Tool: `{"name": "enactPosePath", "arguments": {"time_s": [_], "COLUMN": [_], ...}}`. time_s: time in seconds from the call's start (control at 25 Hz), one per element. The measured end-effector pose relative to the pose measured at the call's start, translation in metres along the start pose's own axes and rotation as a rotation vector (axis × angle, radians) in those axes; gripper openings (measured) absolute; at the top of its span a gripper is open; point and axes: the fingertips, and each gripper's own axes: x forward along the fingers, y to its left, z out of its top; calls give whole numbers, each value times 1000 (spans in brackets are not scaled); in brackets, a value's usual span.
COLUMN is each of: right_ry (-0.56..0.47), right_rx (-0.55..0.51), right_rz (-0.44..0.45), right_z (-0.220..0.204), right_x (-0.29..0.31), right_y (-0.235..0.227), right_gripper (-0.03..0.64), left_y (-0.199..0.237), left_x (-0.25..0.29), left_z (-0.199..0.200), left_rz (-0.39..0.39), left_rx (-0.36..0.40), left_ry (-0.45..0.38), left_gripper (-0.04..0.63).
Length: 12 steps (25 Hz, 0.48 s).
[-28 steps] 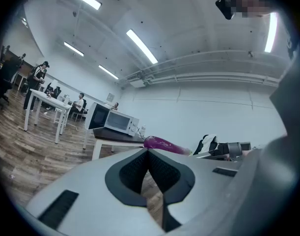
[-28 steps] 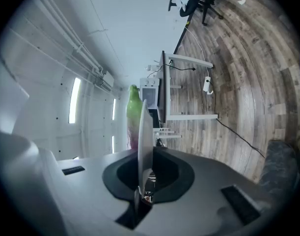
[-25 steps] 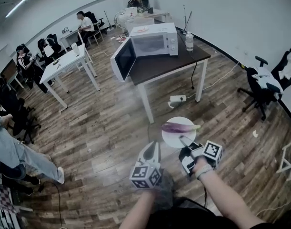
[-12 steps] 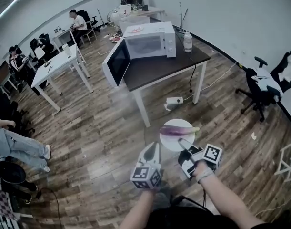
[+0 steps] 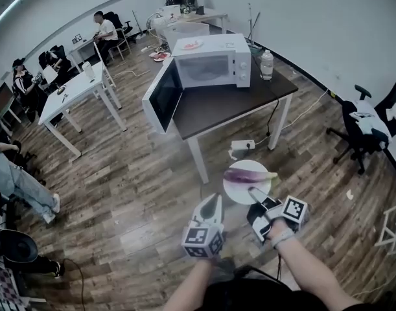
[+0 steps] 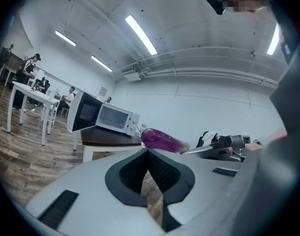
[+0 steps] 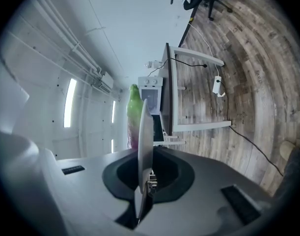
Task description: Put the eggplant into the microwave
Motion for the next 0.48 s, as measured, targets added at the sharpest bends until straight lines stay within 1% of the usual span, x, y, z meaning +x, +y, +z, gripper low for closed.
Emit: {"name": "enactPosePath", "arguments": {"time_s": [0.28, 0.48], "right_ry": [-16, -19], "right_rx": [8, 3], "right_rz": [10, 10], "right_z": [8, 16], "right_x": [51, 75], "right_y": [3, 3], "right_gripper": [17, 17], "left_y": [35, 54], "left_x": [31, 44], "left_z": [26, 26], "left_rz": [-27, -15], "left_rx": [4, -9], "left_ry": [-16, -9], "left_gripper": [-5, -5]}}
